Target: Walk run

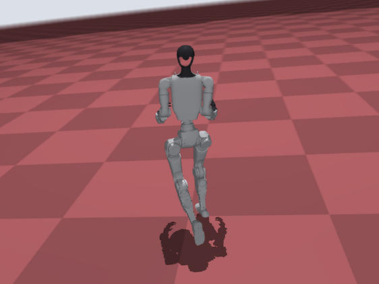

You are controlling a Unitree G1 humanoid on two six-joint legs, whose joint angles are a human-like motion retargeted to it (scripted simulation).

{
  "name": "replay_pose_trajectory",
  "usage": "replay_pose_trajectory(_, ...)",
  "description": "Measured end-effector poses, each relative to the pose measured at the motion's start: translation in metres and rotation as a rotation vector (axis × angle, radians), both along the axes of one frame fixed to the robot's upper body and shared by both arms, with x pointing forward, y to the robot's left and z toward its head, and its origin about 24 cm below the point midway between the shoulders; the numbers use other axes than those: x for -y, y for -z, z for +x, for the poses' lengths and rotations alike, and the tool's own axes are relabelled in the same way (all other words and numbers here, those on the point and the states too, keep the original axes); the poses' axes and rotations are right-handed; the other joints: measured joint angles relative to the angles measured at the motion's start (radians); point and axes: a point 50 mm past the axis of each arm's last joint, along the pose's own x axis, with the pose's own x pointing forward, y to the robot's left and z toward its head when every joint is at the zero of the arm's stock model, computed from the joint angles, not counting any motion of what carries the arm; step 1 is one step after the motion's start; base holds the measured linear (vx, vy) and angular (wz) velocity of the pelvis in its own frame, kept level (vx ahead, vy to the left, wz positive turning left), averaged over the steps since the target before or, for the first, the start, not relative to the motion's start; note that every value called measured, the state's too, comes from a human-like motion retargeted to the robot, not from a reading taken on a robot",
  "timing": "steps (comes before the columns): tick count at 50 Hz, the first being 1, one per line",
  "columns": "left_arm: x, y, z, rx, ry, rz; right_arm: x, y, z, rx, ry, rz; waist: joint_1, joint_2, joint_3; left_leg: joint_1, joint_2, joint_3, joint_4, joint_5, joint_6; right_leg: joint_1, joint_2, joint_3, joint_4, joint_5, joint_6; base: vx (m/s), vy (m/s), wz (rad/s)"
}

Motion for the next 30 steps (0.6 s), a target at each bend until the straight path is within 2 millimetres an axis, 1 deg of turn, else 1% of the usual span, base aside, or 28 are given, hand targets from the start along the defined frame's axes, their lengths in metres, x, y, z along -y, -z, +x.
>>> replay_pose_trajectory(2, 0.008, 0.021, -0.018, -0.101, -0.046, -0.062, -0.004, -0.019, 0.022, 0.136, 0.003, 0.057, 0.054, -0.072, -0.033, -0.13, 0.008, 0.148, 0.079, -0.131, 0.124, 0.073, -0.009, 0.089, -0.012, -0.042, 0.0, 1.36, -0.36, -1.52)
replay_pose_trajectory(3, 0.009, 0.03, -0.03, -0.146, -0.09, -0.108, -0.009, -0.026, 0.03, 0.184, -0.02, 0.091, 0.091, -0.089, -0.043, -0.186, 0.001, 0.187, 0.076, -0.204, 0.171, 0.115, 0.003, 0.133, -0.035, -0.038, 0.0, 1.49, -0.31, -2.57)
replay_pose_trajectory(5, 0.008, 0.042, -0.052, -0.214, -0.156, -0.193, -0.009, -0.041, 0.038, 0.27, -0.051, 0.142, 0.137, -0.068, -0.033, -0.307, 0.059, 0.202, 0.06, -0.345, 0.263, 0.206, 0.063, 0.184, -0.122, 0.027, 0.0, 1.56, -0.31, -1.89)
replay_pose_trajectory(7, 0.005, 0.048, -0.07, -0.258, -0.212, -0.209, -0.006, -0.051, 0.041, 0.316, -0.084, 0.148, 0.191, -0.095, -0.027, -0.375, 0.085, 0.242, -0.097, -0.408, 0.298, 0.293, 0.056, 0.177, -0.187, 0.143, 0.0, 1.29, -0.34, -1.51)
replay_pose_trajectory(8, 0.001, 0.049, -0.078, -0.276, -0.237, -0.197, -0.005, -0.054, 0.041, 0.324, -0.104, 0.143, 0.231, -0.112, -0.023, -0.394, 0.088, 0.259, -0.206, -0.42, 0.296, 0.347, 0.057, 0.171, -0.225, 0.217, 0.0, 1.78, -0.52, -1.75)
replay_pose_trajectory(10, -0.006, 0.051, -0.092, -0.31, -0.257, -0.151, -0.001, -0.054, 0.034, 0.308, -0.118, 0.114, 0.288, -0.118, -0.013, -0.391, 0.097, 0.258, -0.467, -0.455, 0.303, 0.463, 0.105, 0.176, -0.299, 0.382, 0.0, 1.7, -0.58, -1.54)
replay_pose_trajectory(11, -0.008, 0.05, -0.093, -0.314, -0.249, -0.126, 0.001, -0.051, 0.03, 0.281, -0.112, 0.089, 0.323, -0.116, -0.005, -0.382, 0.094, 0.231, -0.578, -0.488, 0.298, 0.521, 0.115, 0.15, -0.327, 0.461, 0.015, 1.56, -0.53, -1.53)
replay_pose_trajectory(12, -0.01, 0.049, -0.093, -0.312, -0.238, -0.101, 0.003, -0.047, 0.025, 0.249, -0.106, 0.063, 0.36, -0.118, 0.003, -0.376, 0.091, 0.2, -0.675, -0.516, 0.272, 0.571, 0.112, 0.124, -0.342, 0.533, 0.039, 1.58, -0.4, -1.93)
replay_pose_trajectory(13, -0.012, 0.047, -0.089, -0.299, -0.224, -0.079, 0.005, -0.042, 0.022, 0.208, -0.099, 0.036, 0.401, -0.126, 0.013, -0.375, 0.09, 0.163, -0.744, -0.536, 0.209, 0.608, 0.084, 0.097, -0.331, 0.592, 0.08, 1.49, -0.25, -1.86)
replay_pose_trajectory(14, -0.014, 0.043, -0.082, -0.273, -0.202, -0.052, 0.005, -0.036, 0.019, 0.168, -0.087, 0.012, 0.419, -0.122, 0.023, -0.372, 0.108, 0.146, -0.772, -0.496, 0.184, 0.634, 0.084, 0.096, -0.298, 0.645, 0.123, 1.44, -0.15, -1.51)
replay_pose_trajectory(15, -0.015, 0.037, -0.074, -0.24, -0.176, -0.022, 0.006, -0.03, 0.016, 0.129, -0.073, -0.009, 0.427, -0.112, 0.032, -0.366, 0.134, 0.138, -0.78, -0.426, 0.179, 0.655, 0.097, 0.108, -0.254, 0.695, 0.168, 1.44, -0.13, -0.41)
replay_pose_trajectory(16, -0.015, 0.03, -0.064, -0.198, -0.155, 0.003, 0.005, -0.024, 0.014, 0.095, -0.065, -0.024, 0.394, -0.131, 0.038, -0.365, 0.074, 0.124, -0.702, -0.485, 0.238, 0.614, 0.092, 0.103, -0.096, 0.695, 0.224, 1.57, -0.13, 0.32)
replay_pose_trajectory(17, -0.015, 0.024, -0.055, -0.16, -0.138, 0.024, 0.002, -0.015, 0.011, 0.054, -0.063, -0.035, 0.359, -0.147, 0.04, -0.36, 0.043, 0.13, -0.617, -0.544, 0.272, 0.576, 0.098, 0.089, 0.056, 0.696, 0.269, 1.99, -0.17, 0.81)
replay_pose_trajectory(18, -0.015, 0.019, -0.05, -0.132, -0.126, 0.041, -0.003, -0.004, 0.003, -0.003, -0.073, -0.036, 0.321, -0.156, 0.039, -0.346, 0.068, 0.175, -0.517, -0.601, 0.255, 0.542, 0.126, 0.058, 0.198, 0.696, 0.291, 1.97, -0.21, 0.57)
replay_pose_trajectory(19, -0.017, 0.013, -0.039, -0.088, -0.125, 0.041, -0.008, 0.009, -0.004, -0.062, -0.089, -0.025, 0.284, -0.131, 0.032, -0.339, 0.1, 0.141, -0.459, -0.645, 0.224, 0.494, 0.166, 0.025, 0.275, 0.682, 0.285, 1.58, -0.24, 0.26)
replay_pose_trajectory(20, -0.019, 0.006, -0.025, -0.036, -0.129, 0.033, -0.013, 0.021, -0.011, -0.122, -0.107, -0.007, 0.247, -0.09, 0.023, -0.335, 0.134, 0.066, -0.423, -0.682, 0.186, 0.438, 0.213, -0.008, 0.319, 0.662, 0.265, 1.09, -0.3, -0.14)
replay_pose_trajectory(22, -0.016, -0.01, 0.01, 0.061, -0.077, -0.035, -0.024, 0.042, -0.027, -0.237, -0.162, 0.056, 0.222, -0.058, 0.012, -0.274, 0.159, 0.092, -0.407, -0.75, 0.181, 0.306, 0.249, -0.024, 0.411, 0.524, 0.229, 1.22, -0.43, -0.43)
replay_pose_trajectory(23, -0.008, -0.017, 0.022, 0.095, -0.024, -0.068, -0.028, 0.05, -0.038, -0.291, -0.183, 0.092, 0.213, -0.057, 0.004, -0.237, 0.187, 0.127, -0.417, -0.76, 0.171, 0.249, 0.259, -0.022, 0.425, 0.447, 0.228, 1.41, -0.54, -0.51)
replay_pose_trajectory(25, 0.002, -0.035, 0.04, 0.172, 0.048, -0.099, -0.03, 0.061, -0.058, -0.376, -0.213, 0.141, 0.184, -0.052, -0.002, -0.143, 0.208, 0.171, -0.493, -0.723, 0.163, 0.144, 0.247, -0.024, 0.395, 0.295, 0.216, 1.35, -0.54, -0.44)
replay_pose_trajectory(26, 0.005, -0.043, 0.045, 0.206, 0.063, -0.101, -0.027, 0.064, -0.065, -0.403, -0.215, 0.141, 0.156, -0.041, -0.007, -0.095, 0.205, 0.175, -0.545, -0.666, 0.156, 0.098, 0.21, -0.049, 0.342, 0.247, 0.216, 1.21, -0.42, -0.14)
replay_pose_trajectory(28, 0.01, -0.054, 0.049, 0.254, 0.089, -0.097, -0.021, 0.065, -0.074, -0.434, -0.219, 0.109, 0.092, -0.011, -0.021, -0.001, 0.202, 0.178, -0.645, -0.512, 0.124, 0.018, 0.126, -0.117, 0.201, 0.177, 0.196, 1.18, -0.3, -0.01)
replay_pose_trajectory(30, 0.015, -0.057, 0.047, 0.258, 0.112, -0.084, -0.015, 0.062, -0.074, -0.433, -0.209, 0.047, 0.036, 0.018, -0.035, 0.087, 0.198, 0.195, -0.714, -0.323, 0.069, -0.033, 0.062, -0.188, 0.004, 0.149, 0.151, 1.54, -0.38, -0.38)
